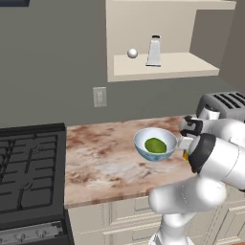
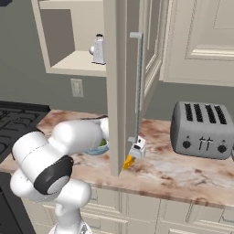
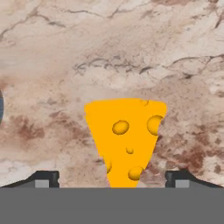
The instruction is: Pick the cheese from the fridge and the cheese grater from the cabinet and place them next to the salad bowl.
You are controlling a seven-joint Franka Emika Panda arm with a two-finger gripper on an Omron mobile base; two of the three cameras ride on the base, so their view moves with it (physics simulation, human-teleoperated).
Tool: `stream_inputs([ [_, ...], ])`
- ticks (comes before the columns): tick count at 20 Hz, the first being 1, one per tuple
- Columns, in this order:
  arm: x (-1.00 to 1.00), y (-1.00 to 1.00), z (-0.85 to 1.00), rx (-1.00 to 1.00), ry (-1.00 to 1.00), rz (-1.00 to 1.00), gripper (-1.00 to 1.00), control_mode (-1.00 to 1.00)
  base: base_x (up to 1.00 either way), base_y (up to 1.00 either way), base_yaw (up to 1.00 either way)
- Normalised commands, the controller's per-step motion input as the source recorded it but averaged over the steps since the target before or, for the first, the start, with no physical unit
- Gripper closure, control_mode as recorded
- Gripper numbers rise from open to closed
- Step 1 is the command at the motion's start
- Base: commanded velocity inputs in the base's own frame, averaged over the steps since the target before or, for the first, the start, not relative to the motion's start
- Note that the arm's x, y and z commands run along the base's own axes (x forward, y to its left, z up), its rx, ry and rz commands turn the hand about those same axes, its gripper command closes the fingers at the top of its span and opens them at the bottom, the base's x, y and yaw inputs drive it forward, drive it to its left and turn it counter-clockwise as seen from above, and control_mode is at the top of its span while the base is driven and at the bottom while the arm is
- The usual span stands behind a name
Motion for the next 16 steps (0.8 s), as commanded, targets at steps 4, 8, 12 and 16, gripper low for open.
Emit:
stream_inputs([
  [4,-0.17,0.08,0.39,-0.06,-0.01,0.0,-1.0,-1.0,0.0,0.0,0.0],
  [8,-0.32,0.06,0.53,-0.08,-0.08,0.0,-1.0,-1.0,0.0,0.0,0.0],
  [12,-0.26,0.19,0.53,-0.11,-0.13,0.0,-1.0,-1.0,0.0,0.0,0.0],
  [16,-0.21,0.39,0.45,-0.12,-0.17,0.0,-1.0,-1.0,0.0,0.0,0.0],
])
